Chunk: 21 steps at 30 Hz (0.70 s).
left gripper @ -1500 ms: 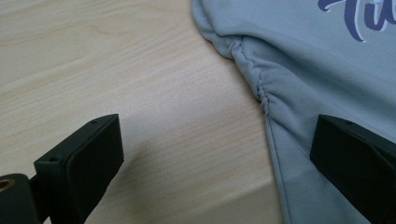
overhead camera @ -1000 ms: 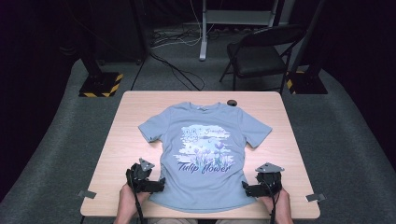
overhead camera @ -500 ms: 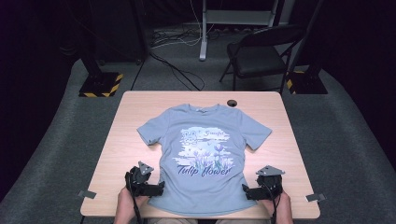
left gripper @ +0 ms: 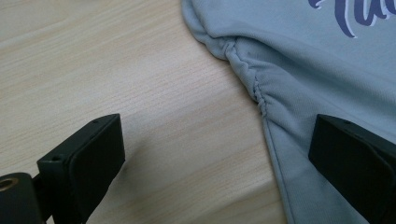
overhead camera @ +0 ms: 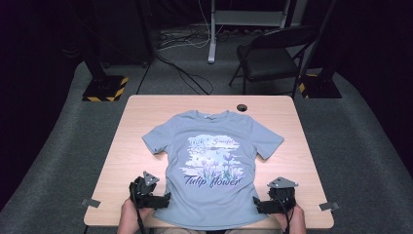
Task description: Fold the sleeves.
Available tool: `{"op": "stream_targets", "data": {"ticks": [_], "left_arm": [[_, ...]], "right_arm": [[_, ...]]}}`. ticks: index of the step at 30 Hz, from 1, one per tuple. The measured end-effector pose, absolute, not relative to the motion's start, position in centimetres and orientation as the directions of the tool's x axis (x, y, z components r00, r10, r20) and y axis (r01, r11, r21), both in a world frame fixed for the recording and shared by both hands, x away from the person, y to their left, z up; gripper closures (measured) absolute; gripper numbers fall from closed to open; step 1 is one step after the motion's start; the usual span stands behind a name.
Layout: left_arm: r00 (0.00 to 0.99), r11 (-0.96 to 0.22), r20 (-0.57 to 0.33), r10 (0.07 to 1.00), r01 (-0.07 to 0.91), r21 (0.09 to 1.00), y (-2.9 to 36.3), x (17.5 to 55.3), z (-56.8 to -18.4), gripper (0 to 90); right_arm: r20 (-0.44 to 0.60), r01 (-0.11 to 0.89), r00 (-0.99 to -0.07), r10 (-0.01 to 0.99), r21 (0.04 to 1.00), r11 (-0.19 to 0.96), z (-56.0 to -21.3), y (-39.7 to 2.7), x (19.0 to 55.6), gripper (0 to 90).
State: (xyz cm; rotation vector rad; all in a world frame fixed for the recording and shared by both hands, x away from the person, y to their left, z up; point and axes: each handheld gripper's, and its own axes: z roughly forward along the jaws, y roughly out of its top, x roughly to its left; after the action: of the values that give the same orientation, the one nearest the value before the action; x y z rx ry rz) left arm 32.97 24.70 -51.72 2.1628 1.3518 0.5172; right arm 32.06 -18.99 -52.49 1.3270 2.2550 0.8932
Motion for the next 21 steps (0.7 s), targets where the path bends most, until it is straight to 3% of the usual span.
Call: {"op": "stream_targets", "data": {"ticks": [21], "left_arm": [[0.442, -0.360, 0.020, 0.897, 0.702, 0.615, 25.0, 31.9, -51.8, 3.4]], "right_arm": [[-0.001, 0.636, -0.493, 0.870, 0.682, 0.361, -52.5, -18.9, 30.4, 1.5]]}}
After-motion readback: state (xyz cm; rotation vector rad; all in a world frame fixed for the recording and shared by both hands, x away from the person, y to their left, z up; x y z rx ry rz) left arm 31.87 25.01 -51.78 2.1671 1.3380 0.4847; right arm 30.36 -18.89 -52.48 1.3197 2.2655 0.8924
